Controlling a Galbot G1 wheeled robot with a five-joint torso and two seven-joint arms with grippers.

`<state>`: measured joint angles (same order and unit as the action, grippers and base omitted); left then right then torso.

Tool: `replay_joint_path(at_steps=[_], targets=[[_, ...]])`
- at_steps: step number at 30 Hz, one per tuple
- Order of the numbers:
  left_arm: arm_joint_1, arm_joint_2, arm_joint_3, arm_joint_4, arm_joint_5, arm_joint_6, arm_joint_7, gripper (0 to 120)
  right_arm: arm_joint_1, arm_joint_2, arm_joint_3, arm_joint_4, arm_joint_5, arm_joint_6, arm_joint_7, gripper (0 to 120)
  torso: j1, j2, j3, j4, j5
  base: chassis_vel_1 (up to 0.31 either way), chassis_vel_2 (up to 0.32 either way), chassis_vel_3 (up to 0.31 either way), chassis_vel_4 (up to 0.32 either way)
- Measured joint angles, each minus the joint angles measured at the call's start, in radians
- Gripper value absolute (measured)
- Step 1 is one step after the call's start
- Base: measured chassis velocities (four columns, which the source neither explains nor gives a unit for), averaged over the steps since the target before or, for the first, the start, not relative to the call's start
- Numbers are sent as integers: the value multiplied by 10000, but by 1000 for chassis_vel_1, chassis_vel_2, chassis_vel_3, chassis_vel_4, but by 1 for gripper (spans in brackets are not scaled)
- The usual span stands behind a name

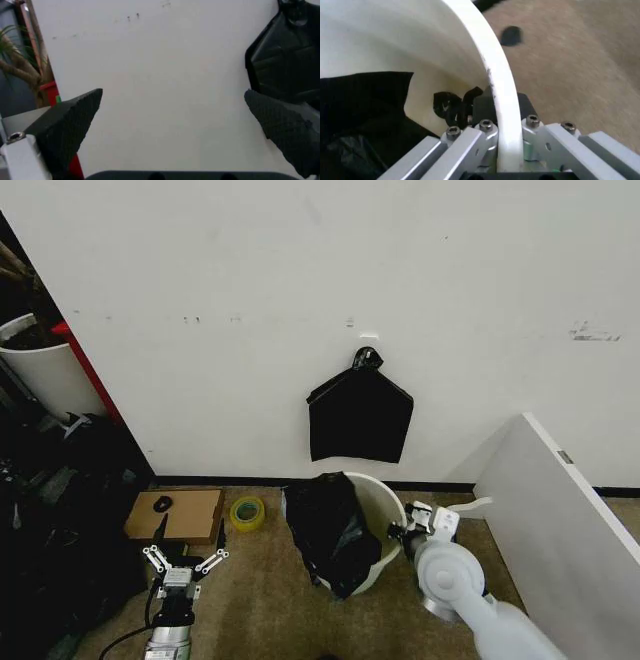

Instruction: Place the garbage bag over the trash bin.

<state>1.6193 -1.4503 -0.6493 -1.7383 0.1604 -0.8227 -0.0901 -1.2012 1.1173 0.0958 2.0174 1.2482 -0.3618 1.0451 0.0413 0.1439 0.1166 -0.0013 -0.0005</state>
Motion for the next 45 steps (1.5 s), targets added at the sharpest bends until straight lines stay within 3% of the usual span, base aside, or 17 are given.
replay_joint_path(at_steps=[8,23,33,38,42,45], targets=[[121,263,-48,-130,1,1,-149,100,-1365,711,546,-71,-875,622,-1,0,0,0,0,-4,-1,0,0,0,0],[112,433,-29,-171,83,0,-248,100,-1810,1443,728,1,-1199,1059,223,0,0,0,1,-1,-1,0,0,0,0],[-120,422,33,159,177,1,-224,100,-2355,1446,656,444,-1345,1463,228,36,0,0,1,-2,0,0,0,0,0],[-194,426,21,291,194,1,-195,100,-2547,1219,687,859,-2283,2106,71,54,0,0,1,-2,1,0,0,0,0],[-300,353,24,392,301,1,-157,100,-2609,638,703,1539,-3991,2592,-1195,71,0,0,1,-3,1,0,0,0,0],[-337,300,36,418,371,3,-138,100,-2577,196,675,1931,-3970,2259,-2097,79,0,0,0,-4,1,0,0,0,0]])
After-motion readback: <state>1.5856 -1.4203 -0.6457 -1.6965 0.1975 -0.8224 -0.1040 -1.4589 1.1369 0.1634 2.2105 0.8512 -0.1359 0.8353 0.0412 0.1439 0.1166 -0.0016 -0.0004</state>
